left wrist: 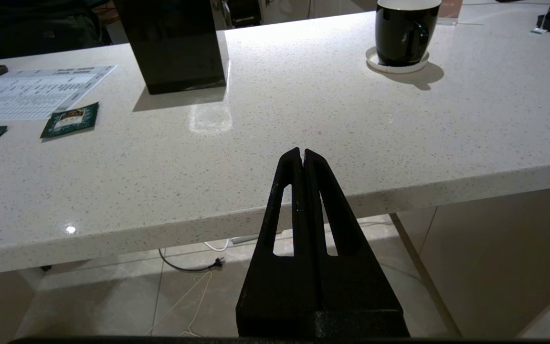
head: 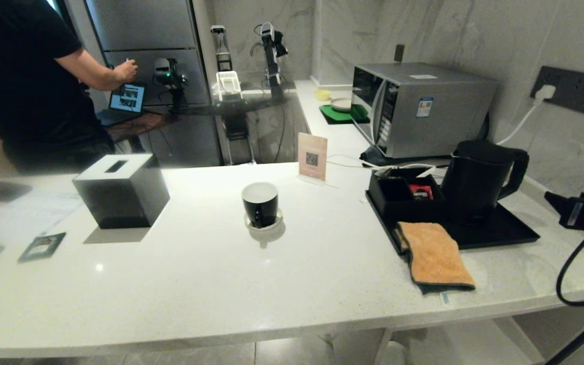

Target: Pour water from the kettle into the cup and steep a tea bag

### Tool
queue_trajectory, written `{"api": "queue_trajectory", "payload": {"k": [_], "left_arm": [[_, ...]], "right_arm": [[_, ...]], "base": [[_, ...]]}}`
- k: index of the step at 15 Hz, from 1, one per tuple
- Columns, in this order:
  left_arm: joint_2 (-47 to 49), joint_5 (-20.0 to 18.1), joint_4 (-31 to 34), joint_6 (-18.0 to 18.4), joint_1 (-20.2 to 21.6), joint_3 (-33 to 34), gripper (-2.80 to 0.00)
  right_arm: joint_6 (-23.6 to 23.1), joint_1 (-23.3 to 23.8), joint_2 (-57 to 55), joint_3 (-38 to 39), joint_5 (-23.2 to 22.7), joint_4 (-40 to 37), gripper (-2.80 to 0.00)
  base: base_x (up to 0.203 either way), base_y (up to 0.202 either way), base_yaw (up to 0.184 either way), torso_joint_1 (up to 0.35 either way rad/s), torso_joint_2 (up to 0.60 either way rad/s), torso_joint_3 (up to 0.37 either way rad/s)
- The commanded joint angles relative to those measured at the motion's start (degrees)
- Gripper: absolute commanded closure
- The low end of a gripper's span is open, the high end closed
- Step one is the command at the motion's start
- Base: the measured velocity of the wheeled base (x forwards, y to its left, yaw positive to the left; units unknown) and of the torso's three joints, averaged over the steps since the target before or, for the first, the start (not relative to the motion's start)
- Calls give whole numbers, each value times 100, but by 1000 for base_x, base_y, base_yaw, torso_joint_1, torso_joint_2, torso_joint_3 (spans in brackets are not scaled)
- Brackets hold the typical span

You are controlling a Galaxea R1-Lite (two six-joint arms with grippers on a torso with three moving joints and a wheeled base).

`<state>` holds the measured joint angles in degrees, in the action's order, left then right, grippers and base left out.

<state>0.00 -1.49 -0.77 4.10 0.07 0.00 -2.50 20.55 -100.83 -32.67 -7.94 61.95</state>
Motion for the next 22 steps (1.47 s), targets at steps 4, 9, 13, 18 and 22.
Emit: {"api": "queue_trajectory", "payload": {"k": [4, 9, 13, 18, 22], "left_arm": [[9, -1, -2, 3, 1, 0, 0], [9, -1, -2, 3, 1, 0, 0], [9, -1, -2, 3, 1, 0, 0], [9, -1, -2, 3, 1, 0, 0], [9, -1, -2, 3, 1, 0, 0]], "right_arm": [[-31, -77, -1478, -1025, 20, 898, -280], [-355, -125, -2310, -1976, 97, 1258, -280], [-374, -113, -2503, -2024, 257, 1478, -280], [-359, 7, -2660, -2171, 269, 1549, -280], [-356, 92, -2892, -2618, 284, 1544, -280]], "base": [[0, 0, 0, 0, 0, 0], [0, 0, 0, 0, 0, 0], [0, 0, 0, 0, 0, 0], [0, 0, 0, 0, 0, 0], [0, 0, 0, 0, 0, 0]]}}
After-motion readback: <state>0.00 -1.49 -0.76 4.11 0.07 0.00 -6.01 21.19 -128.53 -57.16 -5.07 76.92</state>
